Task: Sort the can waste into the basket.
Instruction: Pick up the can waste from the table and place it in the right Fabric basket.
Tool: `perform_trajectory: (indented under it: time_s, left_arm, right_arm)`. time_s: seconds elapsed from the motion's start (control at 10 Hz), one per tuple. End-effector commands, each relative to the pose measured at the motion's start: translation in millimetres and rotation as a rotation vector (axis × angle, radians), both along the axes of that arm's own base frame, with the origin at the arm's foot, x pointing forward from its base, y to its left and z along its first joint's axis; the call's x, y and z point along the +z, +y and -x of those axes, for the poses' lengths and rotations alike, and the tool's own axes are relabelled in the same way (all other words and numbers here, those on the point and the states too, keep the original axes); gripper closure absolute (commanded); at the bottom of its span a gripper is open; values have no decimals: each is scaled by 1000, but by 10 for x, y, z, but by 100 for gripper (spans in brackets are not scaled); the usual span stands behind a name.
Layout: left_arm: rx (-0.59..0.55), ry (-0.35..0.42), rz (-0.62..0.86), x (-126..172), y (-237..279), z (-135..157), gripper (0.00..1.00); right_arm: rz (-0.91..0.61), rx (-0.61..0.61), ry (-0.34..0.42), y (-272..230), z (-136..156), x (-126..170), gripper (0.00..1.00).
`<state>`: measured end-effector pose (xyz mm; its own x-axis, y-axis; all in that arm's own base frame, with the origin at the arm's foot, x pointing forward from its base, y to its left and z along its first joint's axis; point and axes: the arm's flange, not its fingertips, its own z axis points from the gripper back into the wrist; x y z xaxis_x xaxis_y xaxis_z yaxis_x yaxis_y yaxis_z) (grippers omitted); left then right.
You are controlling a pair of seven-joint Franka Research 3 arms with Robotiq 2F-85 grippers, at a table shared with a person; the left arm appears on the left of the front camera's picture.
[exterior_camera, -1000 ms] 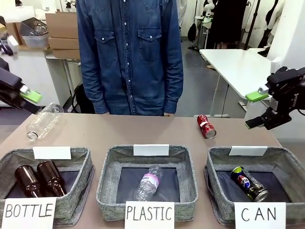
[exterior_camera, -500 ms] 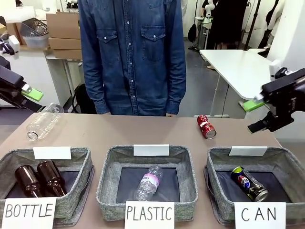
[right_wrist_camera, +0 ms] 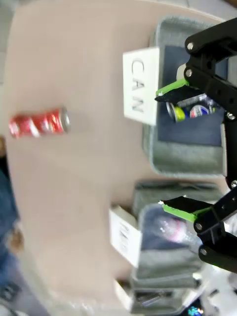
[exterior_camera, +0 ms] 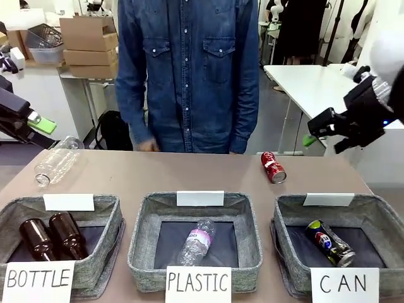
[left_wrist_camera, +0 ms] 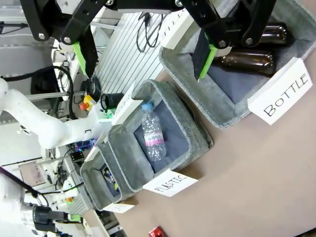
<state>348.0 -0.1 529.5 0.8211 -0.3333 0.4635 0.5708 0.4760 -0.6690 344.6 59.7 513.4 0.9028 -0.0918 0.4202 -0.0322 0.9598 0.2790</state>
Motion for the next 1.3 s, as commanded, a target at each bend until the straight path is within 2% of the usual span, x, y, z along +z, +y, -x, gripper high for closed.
perform_trajectory:
  time_s: [0.0, 0.2, 0.3, 0.5, 0.7, 0.9, 1.2]
  left_arm:
    - [-7, 2, -8, 8, 20, 27, 0]
    - [-7, 2, -8, 8, 20, 27, 0]
    - [-7, 2, -8, 8, 20, 27, 0]
    - [-7, 2, -8, 8, 20, 27, 0]
    - [-7, 2, -8, 8, 20, 27, 0]
    - [-7, 2, -8, 8, 20, 27, 0]
    - [-7, 2, -8, 8, 20, 27, 0]
  right_arm:
    - [-81, 88, 17, -27, 40, -1, 0]
    - [-81, 88, 17, -27, 40, -1, 0]
    - [-9, 11, 10, 12, 12, -14, 0]
    - [37, 79, 31, 110, -511, -62, 0]
    - [76, 79, 92, 219, -1169, -254, 0]
    - [106, 56, 150, 398, -1744, -539, 0]
    - [156, 26, 149, 539, -2402, -1029, 0]
